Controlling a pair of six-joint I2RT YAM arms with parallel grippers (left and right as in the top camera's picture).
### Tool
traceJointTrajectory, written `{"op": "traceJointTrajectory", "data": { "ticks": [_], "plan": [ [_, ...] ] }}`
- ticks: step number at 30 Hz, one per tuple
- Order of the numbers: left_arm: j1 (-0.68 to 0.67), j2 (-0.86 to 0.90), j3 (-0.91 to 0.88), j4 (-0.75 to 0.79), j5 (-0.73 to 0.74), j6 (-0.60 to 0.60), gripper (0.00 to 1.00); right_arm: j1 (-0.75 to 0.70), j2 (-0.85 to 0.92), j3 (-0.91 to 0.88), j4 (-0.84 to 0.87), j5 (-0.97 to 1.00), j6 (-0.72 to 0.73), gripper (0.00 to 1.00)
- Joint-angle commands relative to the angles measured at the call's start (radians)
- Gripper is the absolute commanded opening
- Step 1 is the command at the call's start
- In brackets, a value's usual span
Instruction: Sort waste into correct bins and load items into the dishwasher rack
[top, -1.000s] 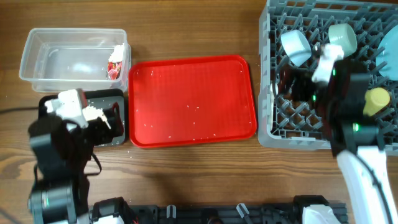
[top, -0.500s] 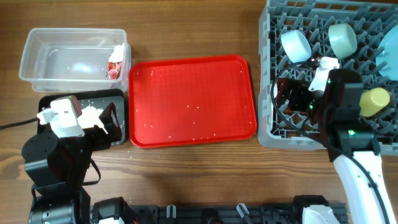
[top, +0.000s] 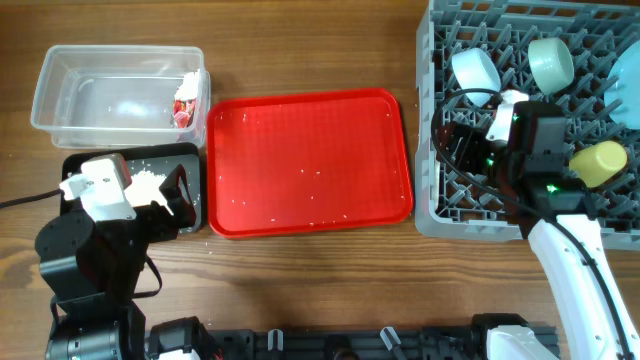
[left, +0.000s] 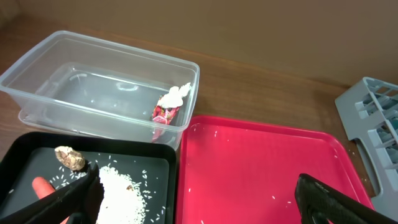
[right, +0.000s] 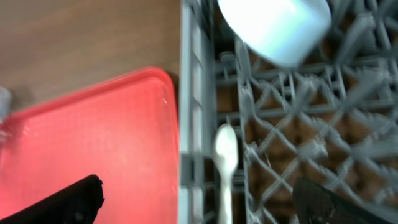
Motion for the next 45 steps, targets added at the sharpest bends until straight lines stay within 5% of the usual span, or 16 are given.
{"op": "traceJointTrajectory", "data": {
  "ticks": [1, 10, 20, 23, 38, 40, 45],
  "plan": [
    [0.006, 0.000, -0.011, 0.002, 0.008, 0.012, 1.00, 0.004, -0.018, -0.005, 0.038, -0.040, -0.001, 1.00],
    [0.006, 0.000, -0.011, 0.002, 0.008, 0.012, 1.00, 0.004, -0.323, -0.142, 0.204, 0.015, -0.134, 1.00],
    [0.006, 0.000, -0.011, 0.002, 0.008, 0.012, 1.00, 0.004, -0.713, -0.742, 0.940, 0.164, 0.078, 1.00],
    [0.006, 0.000, -0.011, 0.002, 0.008, 0.012, 1.00, 0.004, -0.798, -0.857, 1.040, 0.209, 0.083, 1.00],
    [0.006, 0.000, -0.011, 0.002, 0.008, 0.013, 1.00, 0.004, -1.165, -0.878, 0.484, 0.146, -0.056, 1.00],
    [0.006, 0.000, -0.011, 0.002, 0.008, 0.013, 1.00, 0.004, -1.183, -0.878, 0.487, 0.073, -0.197, 1.00],
    [0.006, 0.000, -0.011, 0.002, 0.008, 0.012, 1.00, 0.004, -1.183, -0.878, 0.483, 0.080, -0.209, 1.00]
  ]
}}
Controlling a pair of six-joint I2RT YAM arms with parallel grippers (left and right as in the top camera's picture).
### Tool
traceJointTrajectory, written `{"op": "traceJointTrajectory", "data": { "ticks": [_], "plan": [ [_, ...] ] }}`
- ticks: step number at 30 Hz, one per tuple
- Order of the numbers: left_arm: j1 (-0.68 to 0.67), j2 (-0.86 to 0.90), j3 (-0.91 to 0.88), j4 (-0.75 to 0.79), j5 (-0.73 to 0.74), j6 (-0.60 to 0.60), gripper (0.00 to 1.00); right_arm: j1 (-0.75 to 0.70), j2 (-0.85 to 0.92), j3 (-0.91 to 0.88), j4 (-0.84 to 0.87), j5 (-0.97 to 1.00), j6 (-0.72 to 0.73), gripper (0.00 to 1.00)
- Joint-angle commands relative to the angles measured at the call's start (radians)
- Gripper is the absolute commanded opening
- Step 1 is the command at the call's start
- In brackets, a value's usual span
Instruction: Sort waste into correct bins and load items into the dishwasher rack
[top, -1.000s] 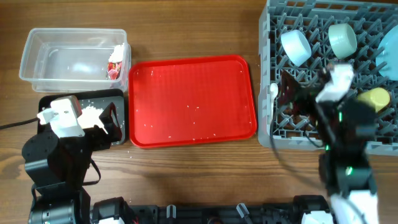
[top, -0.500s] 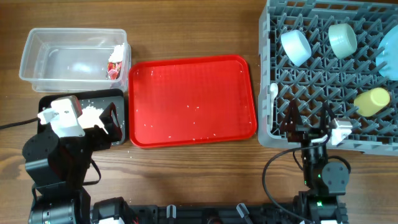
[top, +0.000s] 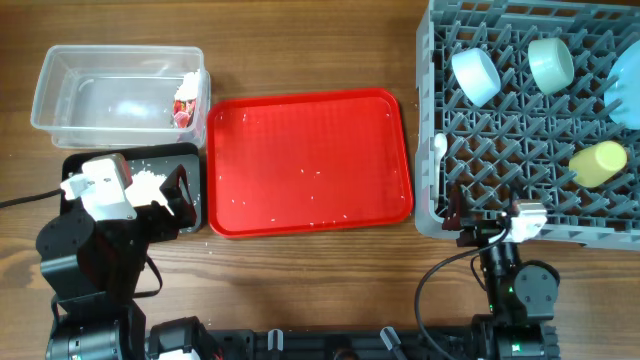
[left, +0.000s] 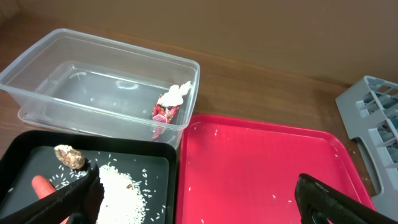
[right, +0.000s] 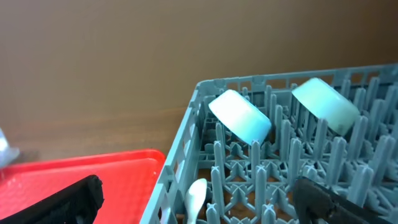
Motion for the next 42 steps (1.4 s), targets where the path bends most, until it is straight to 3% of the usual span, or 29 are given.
{"op": "traceJointTrajectory", "data": {
  "ticks": [1, 42],
  "plan": [
    [0.006, -0.001, -0.006, 0.002, 0.008, 0.012, 1.00, 0.004, -0.016, -0.001, 0.003, -0.016, -0.023, 1.00],
    [0.006, -0.001, -0.006, 0.003, 0.008, 0.013, 1.00, 0.004, 0.122, -0.001, 0.003, -0.023, 0.021, 1.00]
  ]
}}
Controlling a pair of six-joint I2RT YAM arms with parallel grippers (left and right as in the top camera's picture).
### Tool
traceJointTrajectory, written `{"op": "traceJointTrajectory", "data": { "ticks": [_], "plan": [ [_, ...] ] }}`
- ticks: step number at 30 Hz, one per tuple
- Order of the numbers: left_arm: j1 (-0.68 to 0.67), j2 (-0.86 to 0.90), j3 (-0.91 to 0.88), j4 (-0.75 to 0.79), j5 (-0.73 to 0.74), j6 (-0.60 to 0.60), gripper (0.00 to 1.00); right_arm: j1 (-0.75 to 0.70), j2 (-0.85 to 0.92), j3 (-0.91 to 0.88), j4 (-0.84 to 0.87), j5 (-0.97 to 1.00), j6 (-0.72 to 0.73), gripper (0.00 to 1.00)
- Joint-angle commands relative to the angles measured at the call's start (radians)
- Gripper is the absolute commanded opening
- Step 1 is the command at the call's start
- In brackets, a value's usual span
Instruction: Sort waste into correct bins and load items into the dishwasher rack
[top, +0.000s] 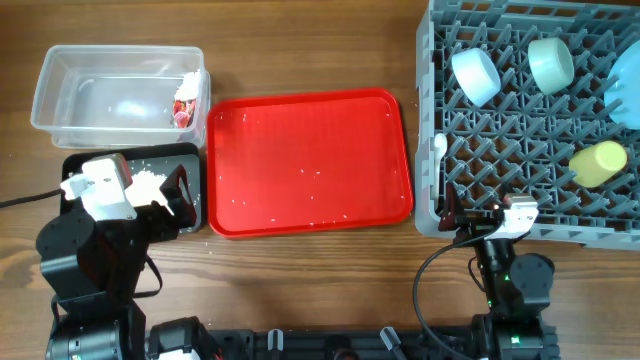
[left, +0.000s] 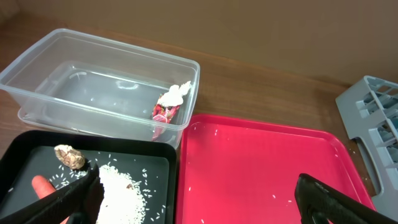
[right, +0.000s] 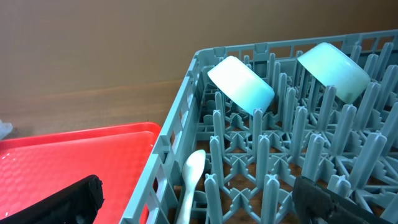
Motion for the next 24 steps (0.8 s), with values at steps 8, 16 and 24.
{"op": "traceJointTrajectory", "data": {
  "ticks": [8, 16, 24],
  "plan": [
    [0.006, -0.001, -0.006, 0.003, 0.008, 0.012, 1.00, 0.004, 0.007, -0.001, 0.003, -0.016, 0.011, 1.00],
    [0.006, -0.001, -0.006, 0.003, 0.008, 0.012, 1.00, 0.004, 0.007, -0.001, 0.003, -0.016, 0.011, 1.00],
    [0.006, -0.001, -0.006, 0.003, 0.008, 0.013, 1.00, 0.004, -0.020, -0.001, 0.003, -0.016, 0.011, 1.00]
  ]
}}
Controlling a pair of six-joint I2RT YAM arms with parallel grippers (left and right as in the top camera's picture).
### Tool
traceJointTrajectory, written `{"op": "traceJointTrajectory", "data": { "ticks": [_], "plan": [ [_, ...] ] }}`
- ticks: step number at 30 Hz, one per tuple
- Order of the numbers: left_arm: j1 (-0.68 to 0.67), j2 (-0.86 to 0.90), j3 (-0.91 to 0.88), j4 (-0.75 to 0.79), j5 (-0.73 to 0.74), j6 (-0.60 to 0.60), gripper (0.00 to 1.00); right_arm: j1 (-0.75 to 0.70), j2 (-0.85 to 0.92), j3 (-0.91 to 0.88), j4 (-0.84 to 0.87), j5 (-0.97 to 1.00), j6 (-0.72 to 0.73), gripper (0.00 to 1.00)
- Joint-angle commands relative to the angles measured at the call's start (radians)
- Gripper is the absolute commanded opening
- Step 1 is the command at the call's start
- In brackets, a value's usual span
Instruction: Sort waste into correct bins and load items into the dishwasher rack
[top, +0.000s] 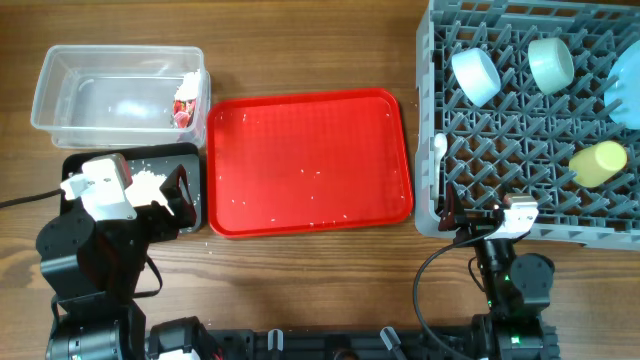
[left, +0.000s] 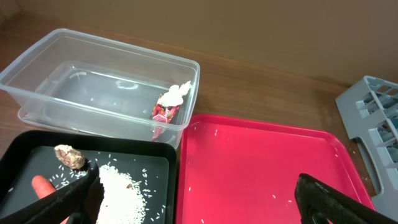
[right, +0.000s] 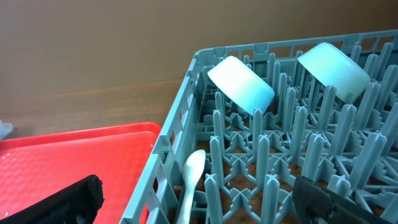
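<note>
The red tray holds only stray rice grains. The clear bin contains a red-and-white wrapper. The black bin holds rice, a brown lump and an orange piece. The grey dishwasher rack carries a white bowl, a pale green bowl, a yellow cup, a blue item at the right edge and a white spoon. My left gripper is open over the black bin and tray. My right gripper is open at the rack's near left corner, empty.
Wooden table all around. The rack fills the far right. Both arm bases sit at the near edge, left and right.
My right gripper was first over the rack's left side, just above the white spoon lying in it. Later it had drawn back to the near edge in front of the rack, open and empty, and it has stayed there. The left arm never moved.
</note>
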Motion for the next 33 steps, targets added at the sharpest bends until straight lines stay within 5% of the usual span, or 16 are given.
{"op": "traceJointTrajectory", "data": {
  "ticks": [1, 33],
  "plan": [
    [0.006, -0.001, -0.006, 0.003, 0.008, 0.012, 1.00, 0.004, -0.029, -0.001, 0.003, -0.016, 0.011, 1.00],
    [0.006, -0.001, -0.006, 0.003, 0.008, 0.012, 1.00, 0.004, -0.131, -0.001, 0.003, -0.016, 0.011, 1.00]
  ]
}}
